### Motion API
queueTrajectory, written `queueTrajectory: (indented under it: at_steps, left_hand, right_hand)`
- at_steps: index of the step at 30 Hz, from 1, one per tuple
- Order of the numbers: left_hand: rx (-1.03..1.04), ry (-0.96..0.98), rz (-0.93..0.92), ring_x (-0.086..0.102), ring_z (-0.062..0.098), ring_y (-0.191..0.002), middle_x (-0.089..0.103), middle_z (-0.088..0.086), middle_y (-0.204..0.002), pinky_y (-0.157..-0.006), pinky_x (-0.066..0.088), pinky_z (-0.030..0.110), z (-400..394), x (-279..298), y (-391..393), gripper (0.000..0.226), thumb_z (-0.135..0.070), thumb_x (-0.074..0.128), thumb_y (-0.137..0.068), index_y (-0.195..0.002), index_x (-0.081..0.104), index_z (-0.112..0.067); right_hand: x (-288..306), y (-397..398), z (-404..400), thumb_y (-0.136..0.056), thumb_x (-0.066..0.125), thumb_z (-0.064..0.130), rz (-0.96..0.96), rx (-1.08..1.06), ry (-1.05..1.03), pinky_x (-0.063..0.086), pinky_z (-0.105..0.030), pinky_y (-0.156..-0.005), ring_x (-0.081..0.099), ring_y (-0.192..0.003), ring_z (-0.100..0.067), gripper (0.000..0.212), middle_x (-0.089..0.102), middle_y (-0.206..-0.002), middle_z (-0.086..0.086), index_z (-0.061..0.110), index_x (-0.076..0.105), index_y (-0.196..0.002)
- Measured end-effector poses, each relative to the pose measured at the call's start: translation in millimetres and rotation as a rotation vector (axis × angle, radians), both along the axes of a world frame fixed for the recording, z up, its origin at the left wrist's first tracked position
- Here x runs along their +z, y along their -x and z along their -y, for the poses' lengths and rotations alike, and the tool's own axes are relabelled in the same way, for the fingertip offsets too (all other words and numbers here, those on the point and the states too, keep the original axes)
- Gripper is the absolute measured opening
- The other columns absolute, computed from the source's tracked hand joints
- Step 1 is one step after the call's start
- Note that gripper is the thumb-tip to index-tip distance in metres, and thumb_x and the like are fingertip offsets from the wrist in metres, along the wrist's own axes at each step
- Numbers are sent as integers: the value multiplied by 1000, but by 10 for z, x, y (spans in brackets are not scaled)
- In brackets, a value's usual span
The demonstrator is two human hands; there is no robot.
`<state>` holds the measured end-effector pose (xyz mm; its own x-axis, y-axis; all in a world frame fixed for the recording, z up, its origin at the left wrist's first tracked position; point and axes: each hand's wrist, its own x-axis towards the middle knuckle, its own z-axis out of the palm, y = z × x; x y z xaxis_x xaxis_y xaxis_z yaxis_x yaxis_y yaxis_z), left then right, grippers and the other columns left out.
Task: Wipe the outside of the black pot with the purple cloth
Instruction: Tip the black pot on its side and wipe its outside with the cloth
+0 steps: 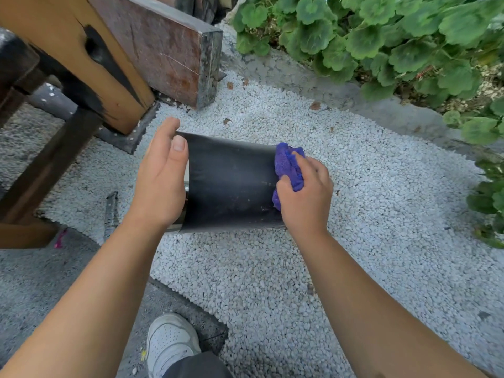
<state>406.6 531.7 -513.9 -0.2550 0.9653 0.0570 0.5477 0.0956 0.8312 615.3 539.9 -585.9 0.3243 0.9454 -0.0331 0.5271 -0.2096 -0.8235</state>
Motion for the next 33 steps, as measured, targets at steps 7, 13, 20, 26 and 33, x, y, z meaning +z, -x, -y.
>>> queueTrajectory:
  at_steps: [7, 13, 20, 26, 33]
  left_hand:
    - [117, -159, 102, 58, 5, -118, 63, -20, -121, -105, 45, 32, 237, -166, 133, 46, -52, 45, -91, -128, 58, -27]
    - [-336, -16, 67, 10, 2, -151, -2, -19, -165, -109, 36, 23, 420, -231, 183, 104, -81, 43, -82, -158, -3, -27]
    - [-335, 97, 126, 0, -5, -149, -8, -11, -165, -123, 9, 25, 185, 46, 106, 115, -81, 44, -80, -157, -8, -15]
    - [-222, 48, -27, -3, -12, -145, -7, -7, -165, -107, 12, 2, 85, 93, -17, 82, -62, 40, -88, -157, 15, -25]
    - [-175, -97, -141, 24, -19, -133, 34, 9, -154, -104, 15, 0, -47, 8, -89, 61, -48, 32, -96, -135, 50, -6]
  right_hand:
    - [-25, 33, 2, -79, 52, 33, 12, 19, -1, 29, -22, -93, 38, -122, -19, 52, 48, -134, 8, 29, 59, -130]
    - [6, -87, -45, -84, 60, 21, -106, -47, 54, 36, -23, -96, 47, -120, -20, 48, 44, -120, 13, 25, 60, -131]
    - [144, -218, -183, -84, 60, 17, -97, -15, 52, 24, 8, -78, 47, -102, -1, 51, 49, -116, 13, 25, 58, -134]
    - [239, -235, -357, -82, 60, 18, -157, 14, 88, 38, -11, -94, 53, -108, -5, 53, 56, -125, 10, 28, 56, -135]
    - [617, 103, -252, -79, 59, 24, -127, 21, -160, 47, -42, -99, 51, -117, -12, 61, 55, -126, 15, 32, 50, -139]
